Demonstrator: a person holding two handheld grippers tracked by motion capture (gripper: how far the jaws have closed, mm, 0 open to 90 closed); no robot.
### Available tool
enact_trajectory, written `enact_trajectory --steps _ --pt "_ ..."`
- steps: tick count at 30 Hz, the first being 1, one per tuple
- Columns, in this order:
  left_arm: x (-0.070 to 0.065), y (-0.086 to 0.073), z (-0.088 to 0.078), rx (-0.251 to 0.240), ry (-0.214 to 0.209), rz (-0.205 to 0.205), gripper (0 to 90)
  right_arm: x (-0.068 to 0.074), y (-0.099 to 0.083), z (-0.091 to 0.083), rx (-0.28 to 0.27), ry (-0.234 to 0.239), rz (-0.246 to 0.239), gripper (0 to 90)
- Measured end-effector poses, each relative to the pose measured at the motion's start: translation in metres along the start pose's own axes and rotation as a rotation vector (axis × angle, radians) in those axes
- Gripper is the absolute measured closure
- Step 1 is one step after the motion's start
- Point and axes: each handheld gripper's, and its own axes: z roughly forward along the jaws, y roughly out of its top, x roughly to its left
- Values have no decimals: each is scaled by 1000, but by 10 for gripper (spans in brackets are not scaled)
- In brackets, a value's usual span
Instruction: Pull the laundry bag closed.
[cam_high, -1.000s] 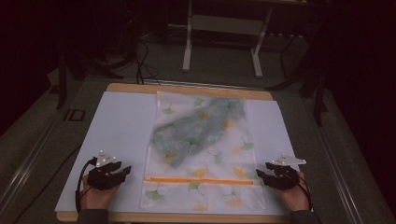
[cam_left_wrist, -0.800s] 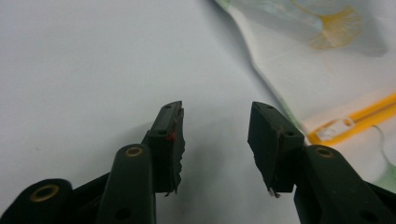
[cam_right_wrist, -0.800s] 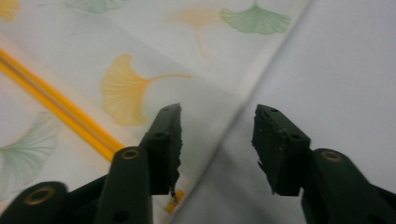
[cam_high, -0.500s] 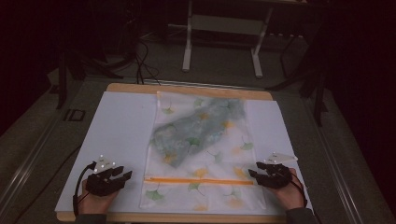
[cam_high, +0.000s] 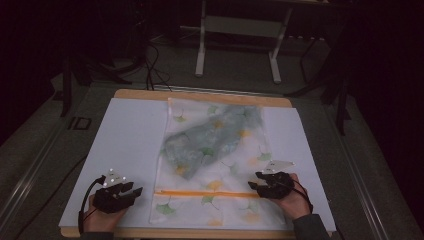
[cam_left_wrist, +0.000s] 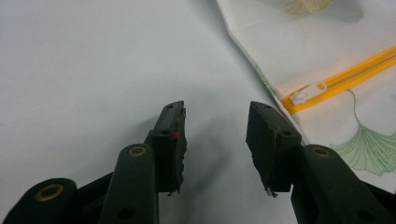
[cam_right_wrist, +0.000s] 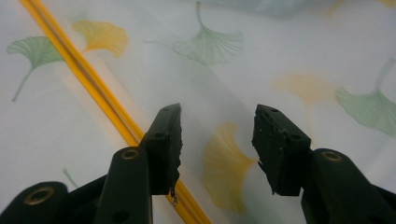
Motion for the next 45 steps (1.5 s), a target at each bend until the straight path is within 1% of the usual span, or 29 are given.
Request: enact_trajectory --steps 2,4,6,9,10,12,15,21,24,29,31,35,45 --pt "-1 0 0 -2 -5 0 574 3 5 3 4 15 -12 525" --pt "-2 0 1 11 -12 9 590 6 9 6 6 24 -26 529" --pt "-3 0 2 20 -13 11 590 8 15 9 5 46 -33 532" --pt "-4 -1 2 18 -11 16 587 12 21 15 13 57 -47 535" --pt "-5 -1 1 17 -10 13 585 14 24 17 16 62 -57 535" --pt "-6 -1 0 21 13 20 575 17 30 20 22 67 -71 536" --pt "-6 -1 -1 15 12 14 568 22 37 26 28 83 -91 537" --pt "-4 0 -2 6 11 11 576 32 52 35 42 98 -118 536" --pt "-3 0 -2 8 11 12 576 34 56 38 43 101 -127 536" --pt "-4 1 0 12 9 16 572 43 65 47 45 124 -147 543" --pt "-4 1 1 17 6 22 571 47 69 51 52 132 -165 547" --pt "-4 2 2 22 8 25 571 55 76 57 52 143 -186 556" --pt "-5 2 4 32 4 34 570 76 92 67 57 175 -258 583"
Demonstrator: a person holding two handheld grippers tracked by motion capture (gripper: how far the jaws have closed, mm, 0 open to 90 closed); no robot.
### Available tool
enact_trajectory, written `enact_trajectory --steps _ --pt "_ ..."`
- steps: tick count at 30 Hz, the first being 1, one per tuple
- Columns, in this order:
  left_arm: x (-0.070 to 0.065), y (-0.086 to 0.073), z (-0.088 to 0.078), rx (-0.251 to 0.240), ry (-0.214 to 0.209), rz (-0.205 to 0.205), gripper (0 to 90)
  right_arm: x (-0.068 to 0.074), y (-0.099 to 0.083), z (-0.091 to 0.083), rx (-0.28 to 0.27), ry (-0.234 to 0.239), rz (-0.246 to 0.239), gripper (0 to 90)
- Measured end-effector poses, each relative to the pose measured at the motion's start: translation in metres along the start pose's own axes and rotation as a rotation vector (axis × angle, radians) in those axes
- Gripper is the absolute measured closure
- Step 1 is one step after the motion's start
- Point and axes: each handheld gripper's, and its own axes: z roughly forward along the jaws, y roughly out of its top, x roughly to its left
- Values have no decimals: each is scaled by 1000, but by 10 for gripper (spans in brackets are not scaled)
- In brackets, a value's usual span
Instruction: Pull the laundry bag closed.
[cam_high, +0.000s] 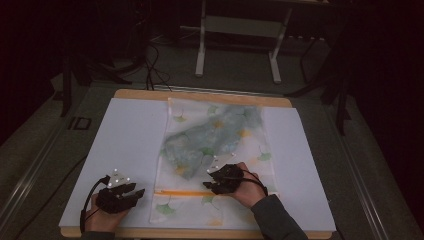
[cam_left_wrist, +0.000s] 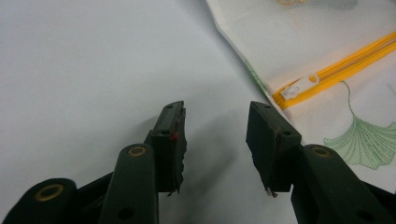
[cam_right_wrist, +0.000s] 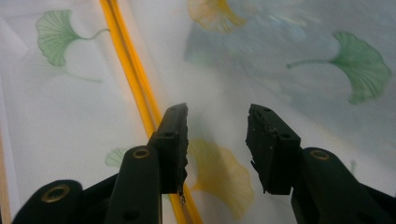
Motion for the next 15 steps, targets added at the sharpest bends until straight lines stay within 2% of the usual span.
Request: enact_trajectory --steps 15 --pt "2 0 -1 -6 0 -9 565 20 27 27 19 53 -81 617"
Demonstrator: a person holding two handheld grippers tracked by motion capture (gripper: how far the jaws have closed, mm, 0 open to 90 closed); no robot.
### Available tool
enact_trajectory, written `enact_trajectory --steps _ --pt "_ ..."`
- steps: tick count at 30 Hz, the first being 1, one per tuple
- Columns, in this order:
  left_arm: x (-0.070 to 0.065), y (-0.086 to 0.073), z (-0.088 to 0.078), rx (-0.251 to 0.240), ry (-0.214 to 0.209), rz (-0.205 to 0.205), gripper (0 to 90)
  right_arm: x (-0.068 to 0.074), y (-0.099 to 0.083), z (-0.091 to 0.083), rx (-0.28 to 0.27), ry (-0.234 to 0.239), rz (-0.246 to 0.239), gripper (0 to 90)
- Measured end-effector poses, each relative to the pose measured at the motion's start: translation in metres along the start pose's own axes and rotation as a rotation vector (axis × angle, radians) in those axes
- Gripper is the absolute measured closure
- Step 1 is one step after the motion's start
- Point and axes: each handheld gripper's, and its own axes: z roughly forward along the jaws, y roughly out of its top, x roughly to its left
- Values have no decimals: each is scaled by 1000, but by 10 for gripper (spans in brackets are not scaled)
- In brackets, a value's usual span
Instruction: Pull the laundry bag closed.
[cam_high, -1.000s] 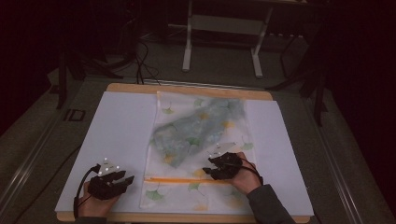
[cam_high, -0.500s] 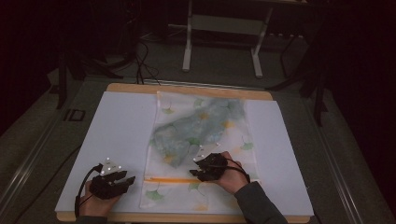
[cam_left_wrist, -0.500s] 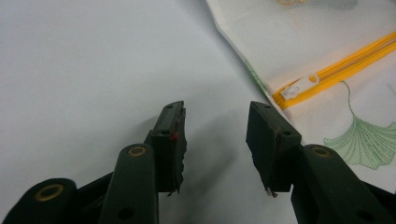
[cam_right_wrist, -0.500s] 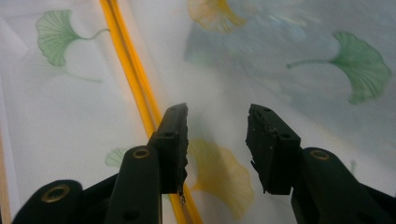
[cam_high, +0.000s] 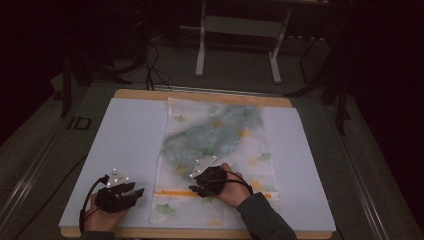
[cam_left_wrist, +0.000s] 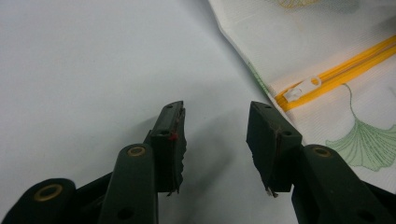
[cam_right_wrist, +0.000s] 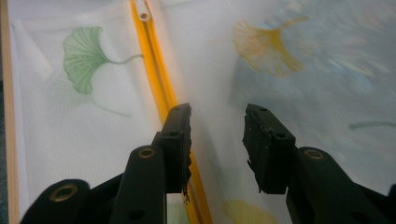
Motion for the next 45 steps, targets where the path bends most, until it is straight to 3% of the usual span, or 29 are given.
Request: enact_trajectory --steps 20,34,45 --pt "-1 2 1 -3 1 3 563 17 29 32 -3 64 -62 655" --pt "-1 2 1 1 1 9 561 28 47 51 50 102 -138 720" --pt "-1 2 2 7 5 14 560 32 60 61 74 122 -156 744"
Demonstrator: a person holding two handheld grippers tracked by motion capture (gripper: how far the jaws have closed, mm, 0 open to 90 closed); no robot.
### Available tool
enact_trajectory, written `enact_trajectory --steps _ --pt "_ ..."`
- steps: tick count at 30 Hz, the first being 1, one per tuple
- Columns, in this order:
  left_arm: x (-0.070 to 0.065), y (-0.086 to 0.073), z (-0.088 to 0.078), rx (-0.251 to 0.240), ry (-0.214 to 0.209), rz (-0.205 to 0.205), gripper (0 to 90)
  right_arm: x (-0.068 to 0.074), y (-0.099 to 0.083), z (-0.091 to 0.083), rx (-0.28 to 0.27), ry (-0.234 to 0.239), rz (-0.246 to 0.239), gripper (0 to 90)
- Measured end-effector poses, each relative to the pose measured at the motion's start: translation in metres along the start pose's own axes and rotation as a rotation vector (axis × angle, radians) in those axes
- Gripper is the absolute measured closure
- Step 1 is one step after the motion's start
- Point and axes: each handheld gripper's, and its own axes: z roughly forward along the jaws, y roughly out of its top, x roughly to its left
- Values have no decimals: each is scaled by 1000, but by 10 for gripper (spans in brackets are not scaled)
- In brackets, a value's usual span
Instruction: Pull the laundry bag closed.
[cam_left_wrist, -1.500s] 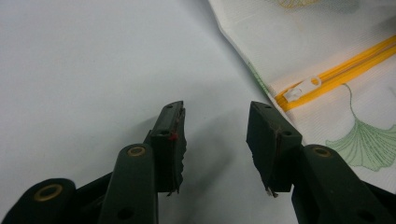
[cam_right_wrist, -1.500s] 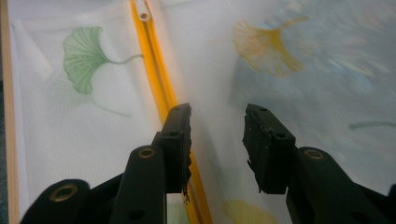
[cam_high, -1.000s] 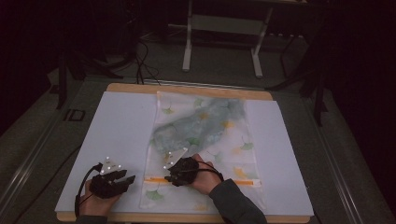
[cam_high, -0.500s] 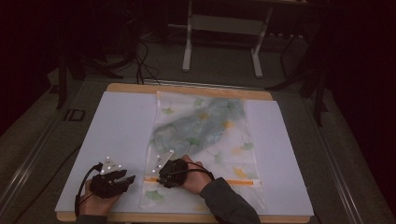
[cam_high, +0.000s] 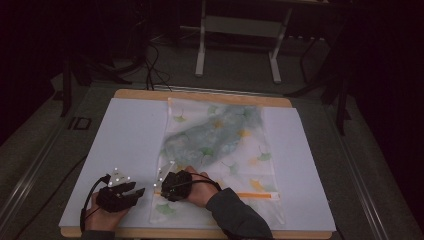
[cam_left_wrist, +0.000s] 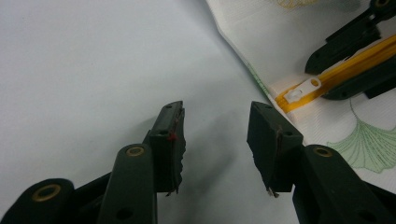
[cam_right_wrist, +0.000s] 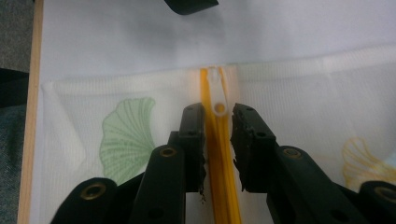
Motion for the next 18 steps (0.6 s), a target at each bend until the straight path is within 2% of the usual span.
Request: enact_trajectory --steps 7,16,18 --pt "0 0 0 1 -2 -1 560 -1 10 6 21 22 3 774" --pt "-2 1 0 13 -13 10 561 -7 14 8 47 65 32 823" --pt "-2 1 0 15 -16 9 561 -8 15 8 56 69 24 832"
